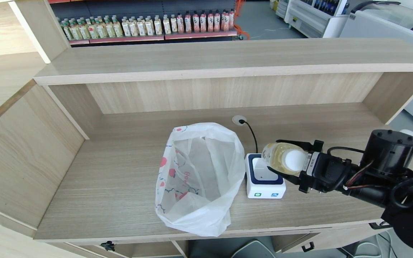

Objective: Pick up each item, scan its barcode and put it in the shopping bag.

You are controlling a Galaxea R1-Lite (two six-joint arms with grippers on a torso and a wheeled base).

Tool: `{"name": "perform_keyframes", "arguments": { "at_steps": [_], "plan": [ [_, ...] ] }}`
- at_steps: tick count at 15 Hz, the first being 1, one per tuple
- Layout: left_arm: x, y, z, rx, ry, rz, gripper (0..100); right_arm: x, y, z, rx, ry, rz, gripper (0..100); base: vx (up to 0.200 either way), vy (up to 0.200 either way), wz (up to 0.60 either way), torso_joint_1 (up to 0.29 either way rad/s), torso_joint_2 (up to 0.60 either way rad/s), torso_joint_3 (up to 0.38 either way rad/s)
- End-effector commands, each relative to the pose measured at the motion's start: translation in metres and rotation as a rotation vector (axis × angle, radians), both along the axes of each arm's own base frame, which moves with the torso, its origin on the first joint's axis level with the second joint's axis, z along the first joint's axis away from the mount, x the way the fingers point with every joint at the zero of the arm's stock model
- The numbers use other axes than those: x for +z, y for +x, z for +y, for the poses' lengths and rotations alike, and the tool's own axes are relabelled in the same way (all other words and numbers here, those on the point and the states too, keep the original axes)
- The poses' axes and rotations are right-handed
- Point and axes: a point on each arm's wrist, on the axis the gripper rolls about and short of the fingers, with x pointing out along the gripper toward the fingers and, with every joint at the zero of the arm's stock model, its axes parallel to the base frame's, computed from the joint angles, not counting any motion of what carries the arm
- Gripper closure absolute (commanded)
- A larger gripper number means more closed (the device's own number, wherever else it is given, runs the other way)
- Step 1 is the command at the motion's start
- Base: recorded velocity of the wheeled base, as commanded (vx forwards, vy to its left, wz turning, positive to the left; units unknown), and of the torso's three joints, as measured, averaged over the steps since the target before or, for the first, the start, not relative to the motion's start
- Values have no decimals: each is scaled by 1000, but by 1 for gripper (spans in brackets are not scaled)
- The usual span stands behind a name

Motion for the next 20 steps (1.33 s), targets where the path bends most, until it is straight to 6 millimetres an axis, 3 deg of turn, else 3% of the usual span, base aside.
{"name": "perform_keyframes", "arguments": {
  "at_steps": [1,6,17,20],
  "plan": [
    [0,0,0,0,0,0,0,-1,7,7,15,1,-4,100,0,0,0,0,0,0],
    [0,0,0,0,2,0,0,-3,13,22,57,2,-6,100,0,0,0,0,0,0],
    [0,0,0,0,2,0,0,-13,14,21,70,-26,2,100,0,0,0,0,0,0],
    [0,0,0,0,2,-2,0,4,17,23,68,7,-58,100,0,0,0,0,0,0]
  ]
}}
